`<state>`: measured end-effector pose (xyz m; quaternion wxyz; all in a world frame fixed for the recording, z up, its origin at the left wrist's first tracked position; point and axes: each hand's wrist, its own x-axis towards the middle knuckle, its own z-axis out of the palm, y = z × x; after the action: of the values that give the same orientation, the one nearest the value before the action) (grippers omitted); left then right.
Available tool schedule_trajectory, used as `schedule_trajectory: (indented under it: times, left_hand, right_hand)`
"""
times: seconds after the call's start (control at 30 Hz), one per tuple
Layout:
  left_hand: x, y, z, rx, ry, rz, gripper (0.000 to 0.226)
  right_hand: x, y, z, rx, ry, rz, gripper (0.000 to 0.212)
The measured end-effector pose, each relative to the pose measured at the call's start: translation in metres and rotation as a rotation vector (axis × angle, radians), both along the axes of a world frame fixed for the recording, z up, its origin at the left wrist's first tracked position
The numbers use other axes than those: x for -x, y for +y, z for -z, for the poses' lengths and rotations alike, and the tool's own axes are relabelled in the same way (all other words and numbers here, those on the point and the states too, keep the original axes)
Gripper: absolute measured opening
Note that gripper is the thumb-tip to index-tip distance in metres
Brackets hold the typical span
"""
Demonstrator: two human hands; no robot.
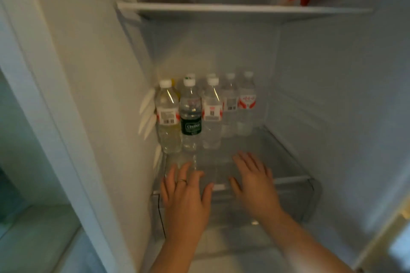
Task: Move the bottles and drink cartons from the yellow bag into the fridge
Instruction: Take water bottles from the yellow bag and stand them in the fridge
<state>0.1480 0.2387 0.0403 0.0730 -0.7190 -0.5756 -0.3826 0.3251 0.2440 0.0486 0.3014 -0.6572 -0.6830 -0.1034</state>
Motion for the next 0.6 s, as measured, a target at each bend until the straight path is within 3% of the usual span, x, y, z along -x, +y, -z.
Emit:
schedule_trajectory:
  times: [0.23, 0.43, 0.6]
  left_hand:
    - [0.009, -0.059, 0.049, 0.230, 0.161, 0.054, 0.068]
    - [0.015, -0.114, 0.064, 0.607, 0.212, 0.015, 0.082]
    - [0.015, -0.178, 0.082, 0.668, 0.174, -0.052, 0.079]
  right_hand:
    - [0.006, -0.066, 0.064, 0.039, -0.037, 0.063, 0.064]
    - [0.007, -0.121, 0.103, 0.314, 0.043, 0.090, 0.076]
    - [0.002, -0.173, 0.111, 0.445, 0.054, -0.003, 0.078]
